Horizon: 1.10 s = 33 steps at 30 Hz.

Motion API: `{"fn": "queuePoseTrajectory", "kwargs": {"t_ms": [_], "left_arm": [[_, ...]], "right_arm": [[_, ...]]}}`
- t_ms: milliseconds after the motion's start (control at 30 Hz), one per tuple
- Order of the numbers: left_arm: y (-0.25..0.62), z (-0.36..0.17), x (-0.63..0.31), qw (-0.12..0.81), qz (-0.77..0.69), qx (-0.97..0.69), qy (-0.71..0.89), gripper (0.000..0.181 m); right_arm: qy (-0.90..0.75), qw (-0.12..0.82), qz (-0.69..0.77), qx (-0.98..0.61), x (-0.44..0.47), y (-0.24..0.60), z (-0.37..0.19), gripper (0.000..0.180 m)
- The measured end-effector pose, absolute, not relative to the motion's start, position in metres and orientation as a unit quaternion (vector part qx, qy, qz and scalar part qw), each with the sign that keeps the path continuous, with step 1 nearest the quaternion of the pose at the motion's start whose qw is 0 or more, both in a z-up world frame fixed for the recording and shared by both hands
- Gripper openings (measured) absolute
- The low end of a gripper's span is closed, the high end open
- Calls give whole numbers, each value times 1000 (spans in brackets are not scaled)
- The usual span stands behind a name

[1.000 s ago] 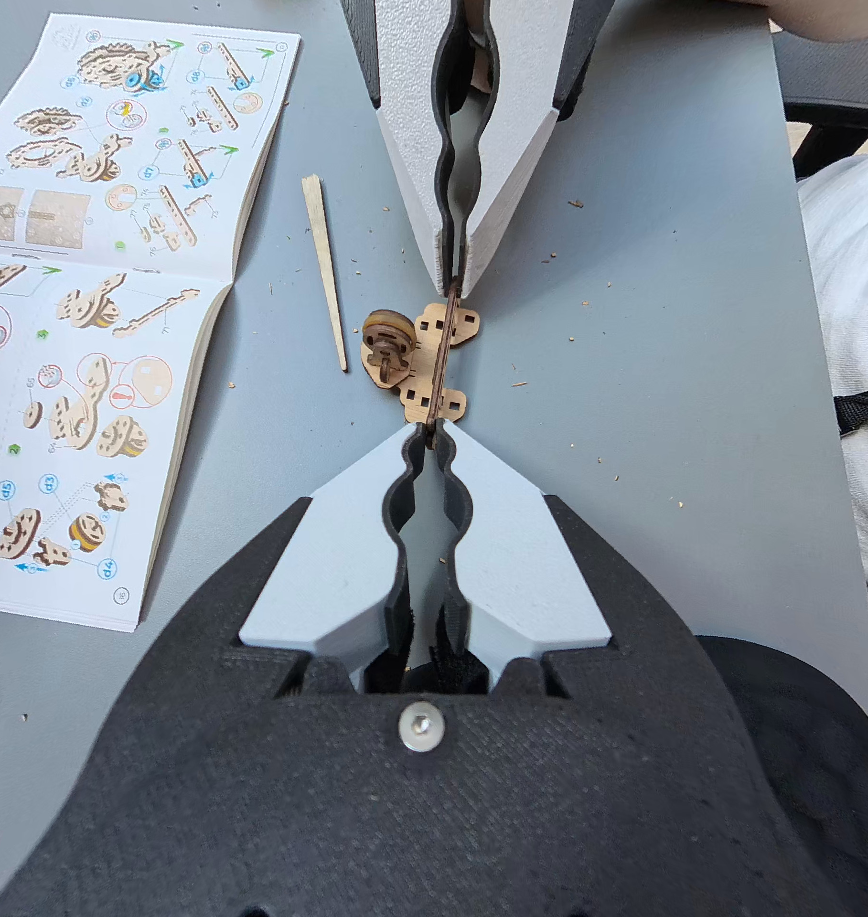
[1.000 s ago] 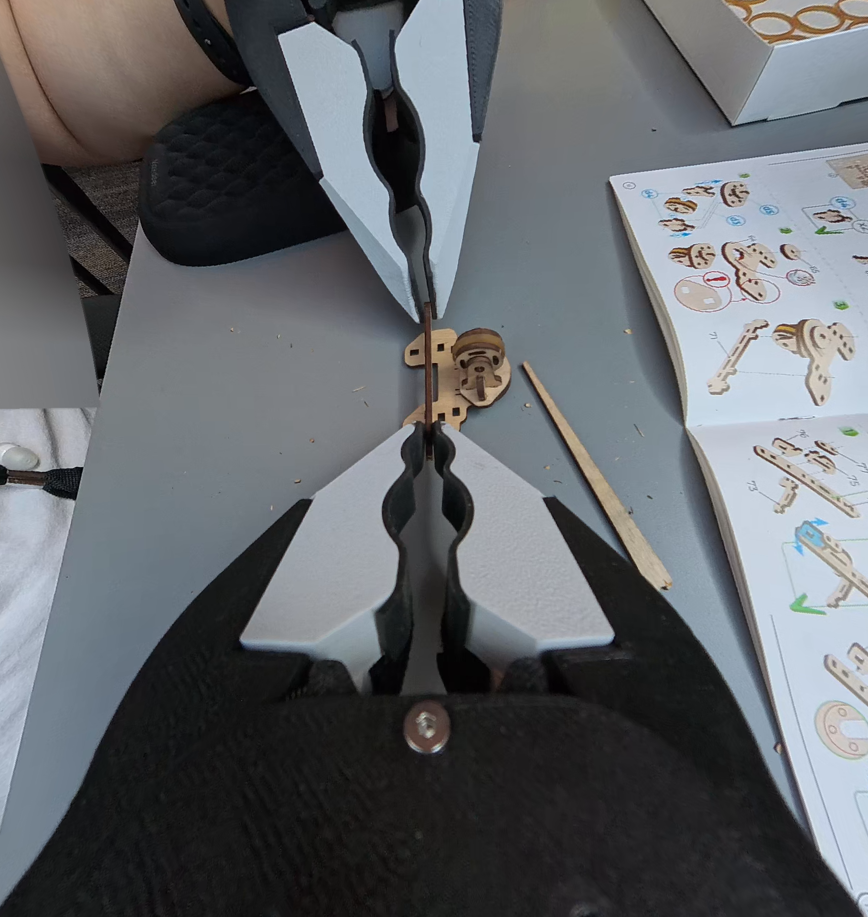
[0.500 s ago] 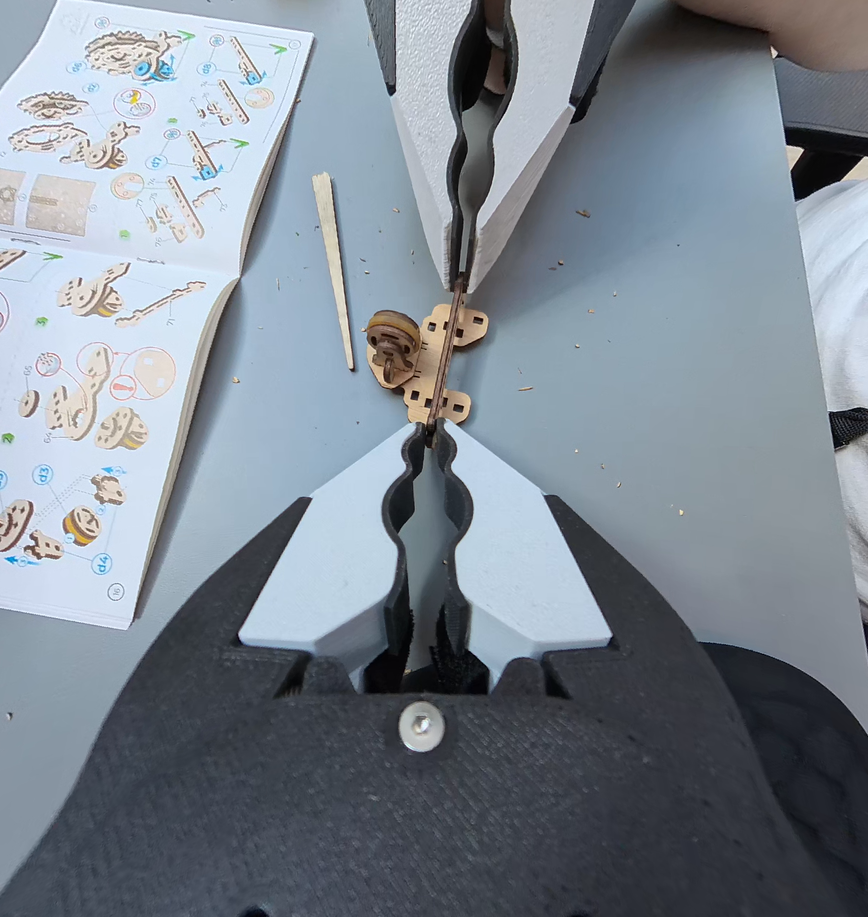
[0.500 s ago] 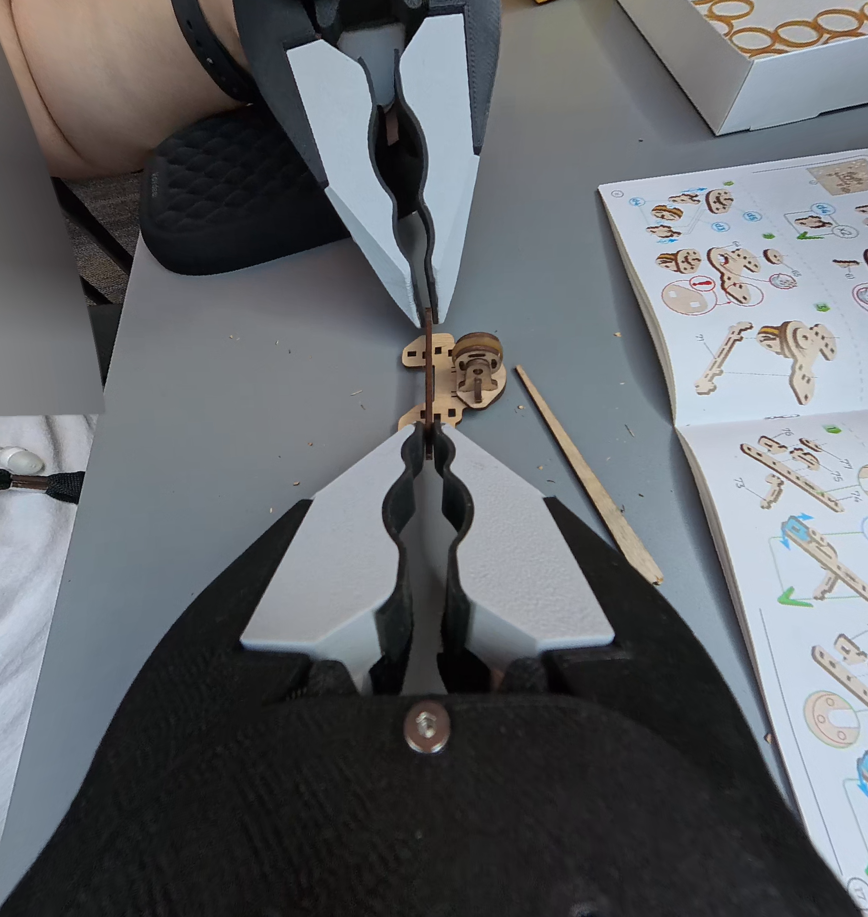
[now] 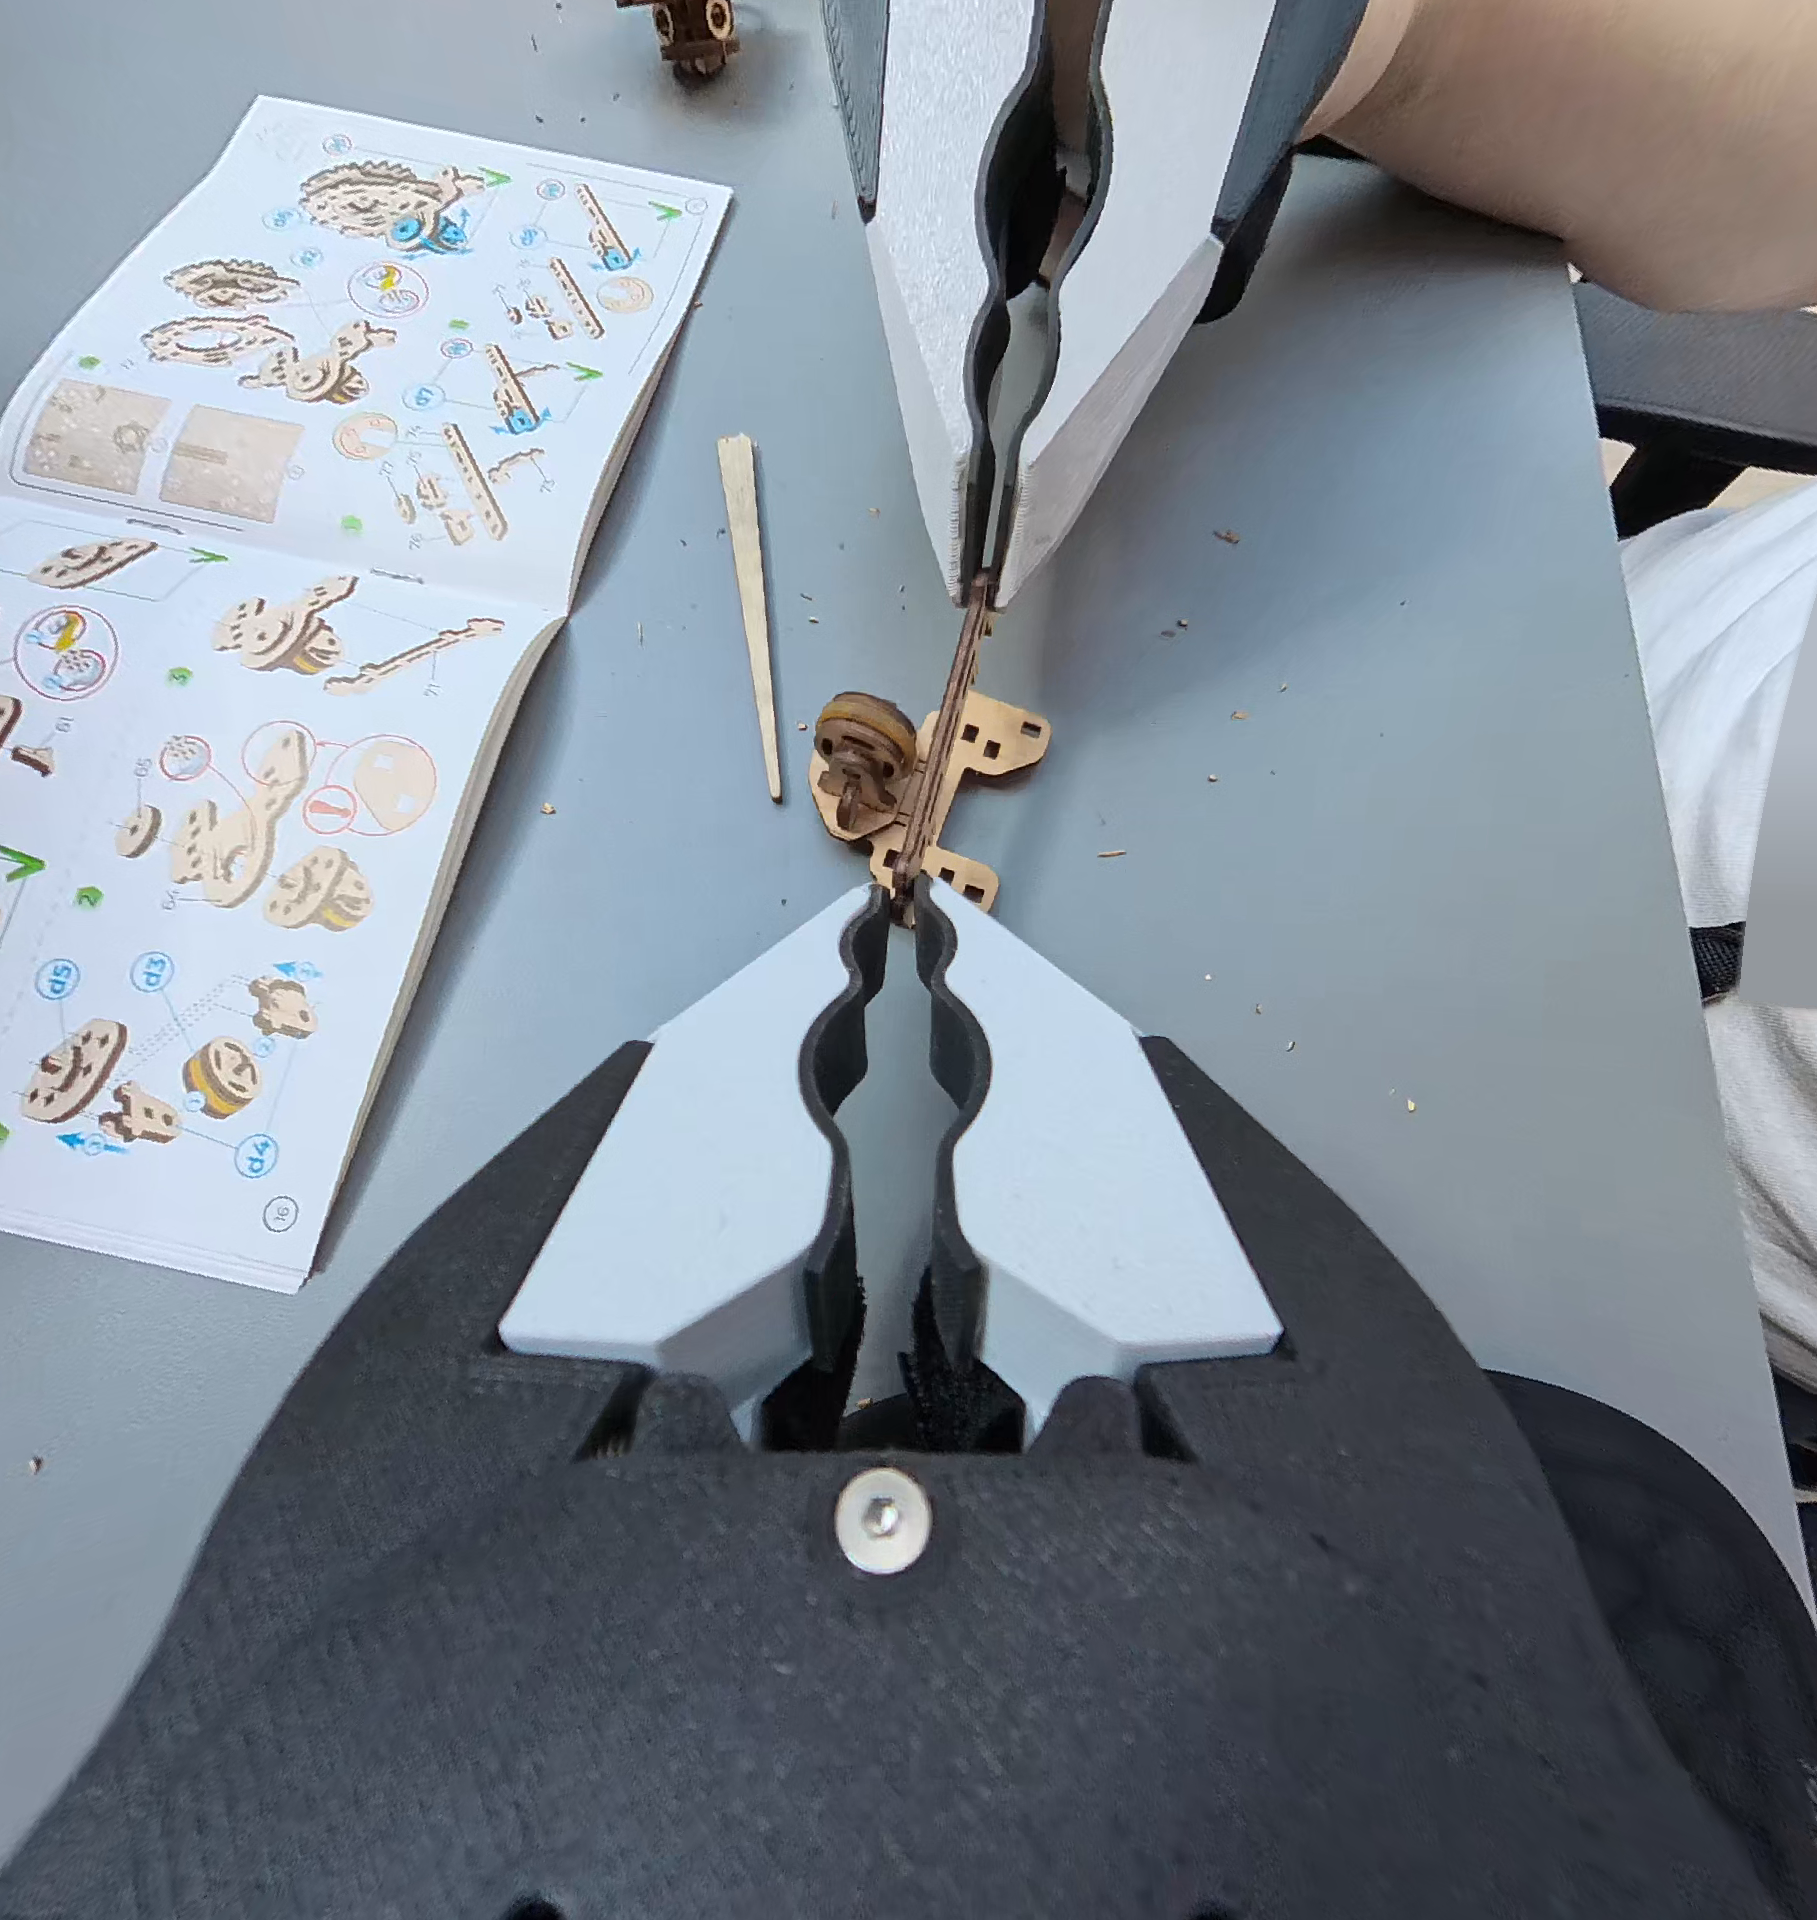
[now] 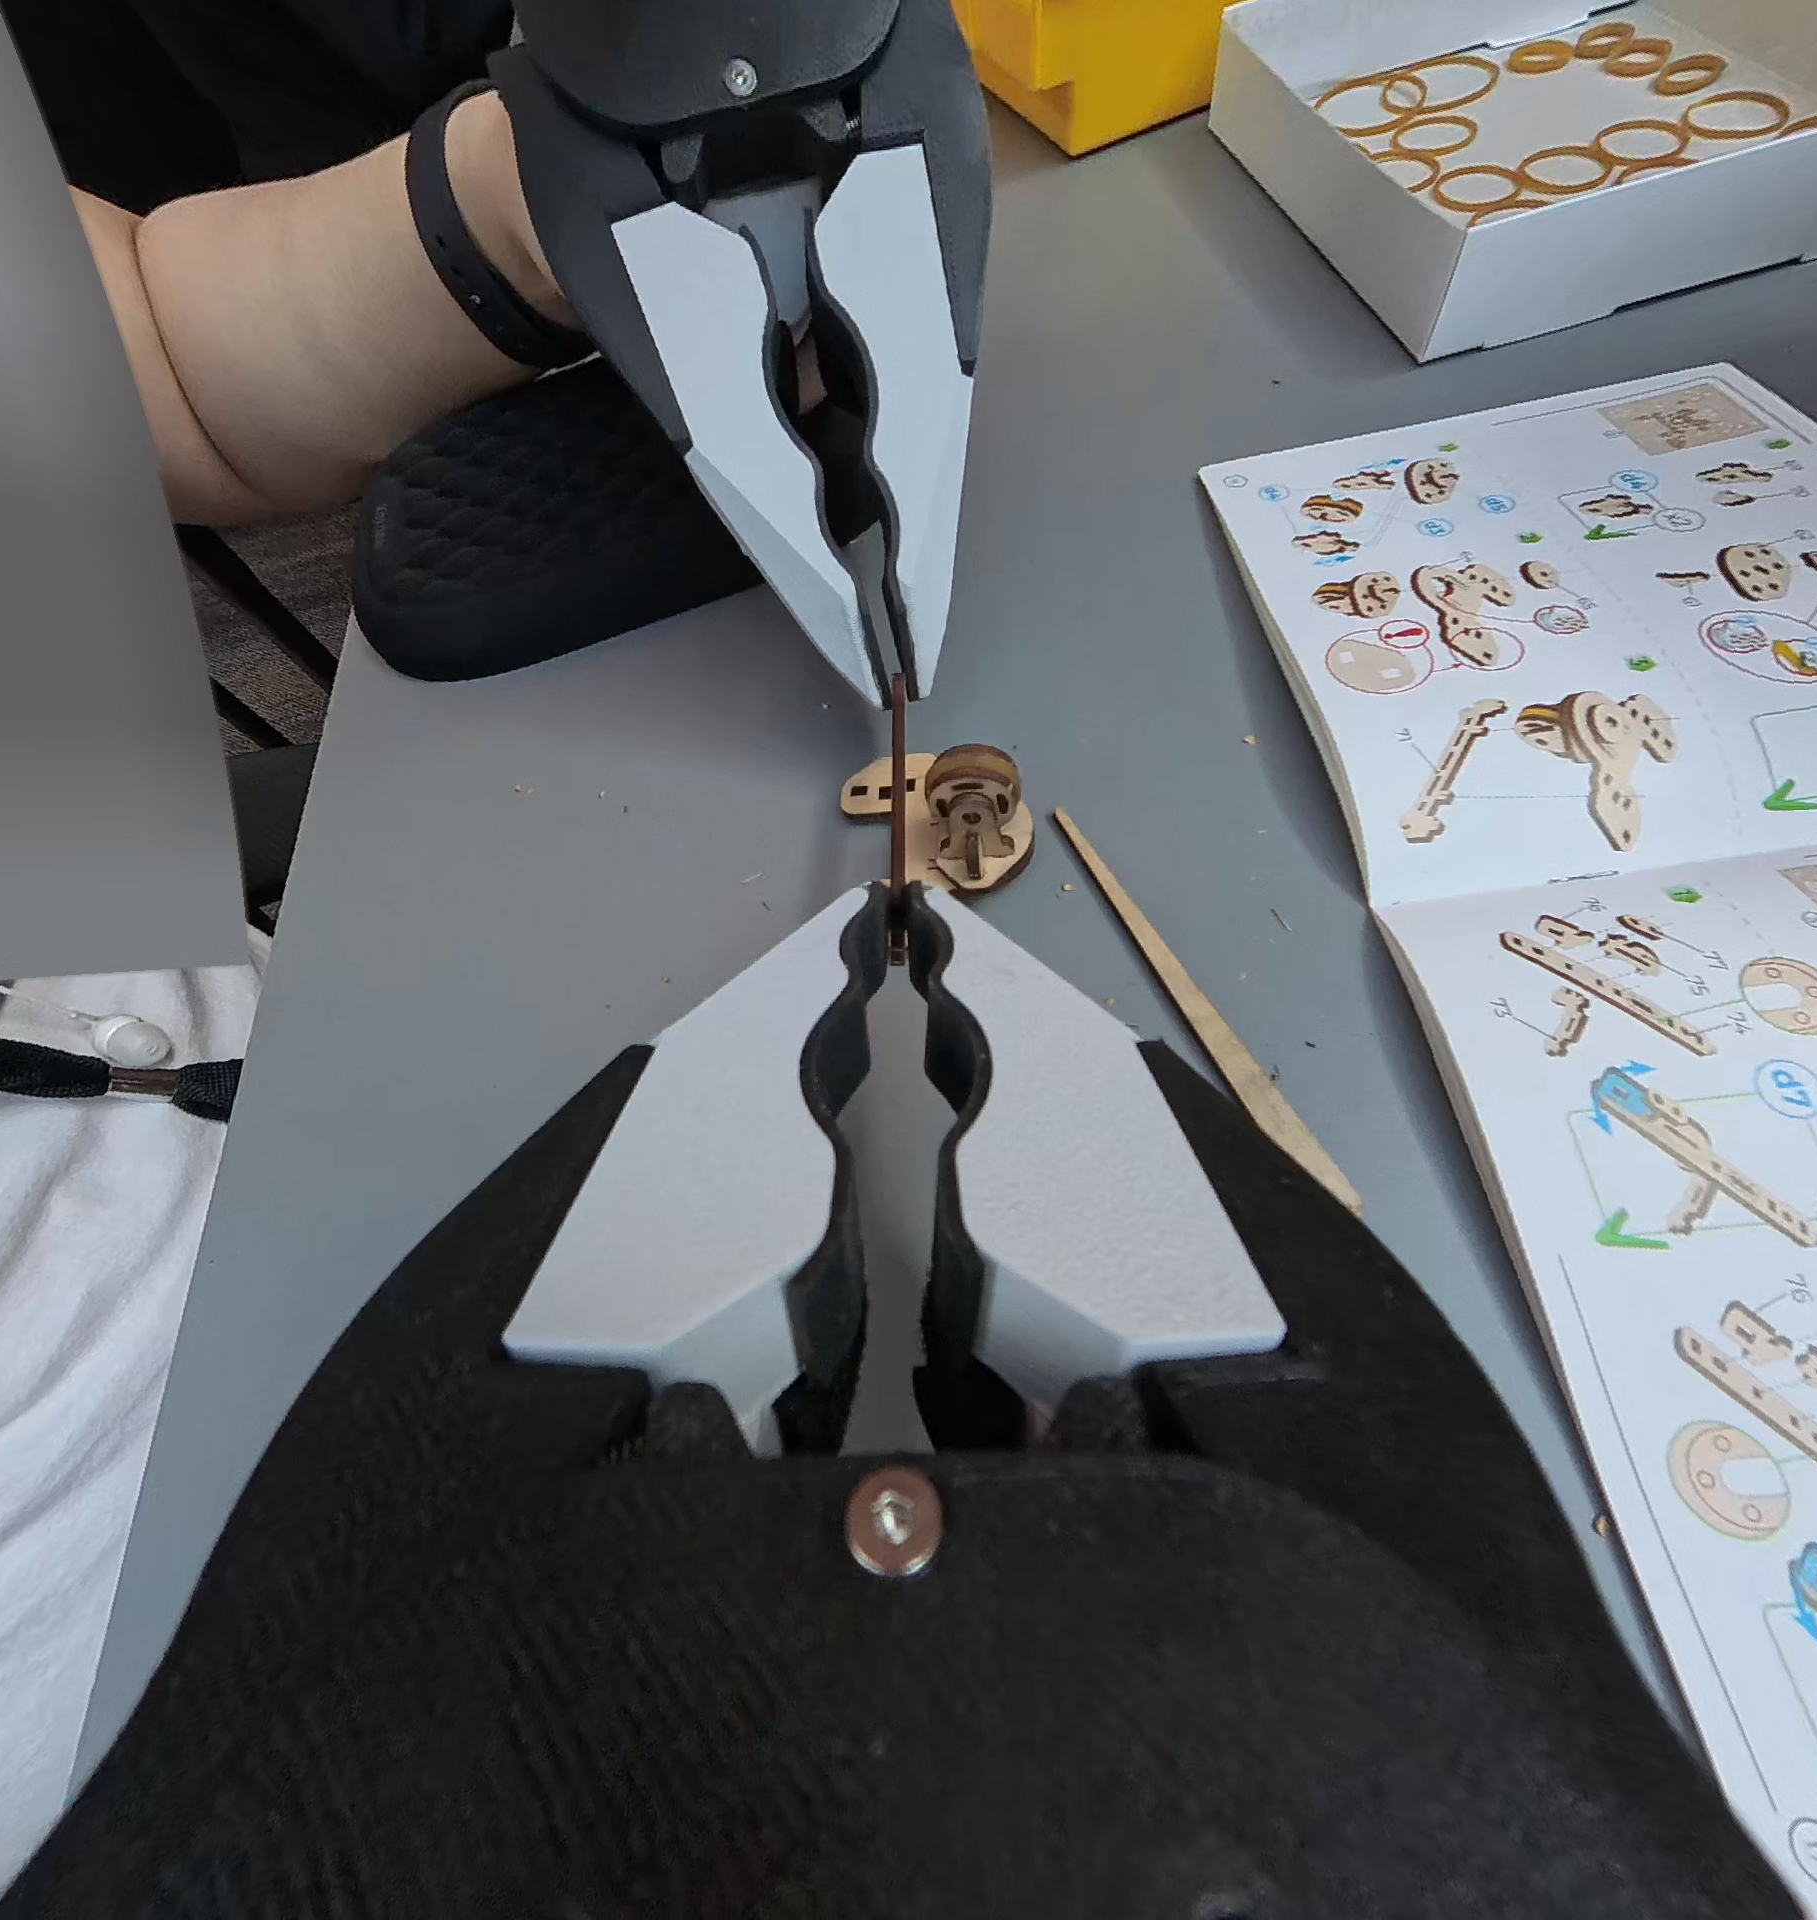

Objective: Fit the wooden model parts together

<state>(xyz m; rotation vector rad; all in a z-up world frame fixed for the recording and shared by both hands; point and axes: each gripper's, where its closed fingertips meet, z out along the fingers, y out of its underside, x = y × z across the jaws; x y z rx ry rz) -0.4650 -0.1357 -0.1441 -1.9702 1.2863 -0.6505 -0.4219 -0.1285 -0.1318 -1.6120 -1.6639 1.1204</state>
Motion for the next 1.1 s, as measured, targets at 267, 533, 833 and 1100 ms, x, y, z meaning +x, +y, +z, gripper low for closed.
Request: {"fn": "queuePoseTrajectory", "kwargs": {"t_ms": [267,533,833,1100], "left_arm": [[-131,-147,-467,344,-231,-766,491,3],[-123,-137,-479,369,-239,-766,469,8],[-125,-152,-478,336,-223,-778,482,4],[-128,-164,-477,314,-195,-780,505,2]], "right_arm": [[-619,286,413,-604,-424,-127,-133,2],[-600,314,427,-599,-423,-120,-120,2],[-617,314,406,-596,-415,-122,-122,2],[-627,307,403,-592,-415,-127,-126,2]]}}
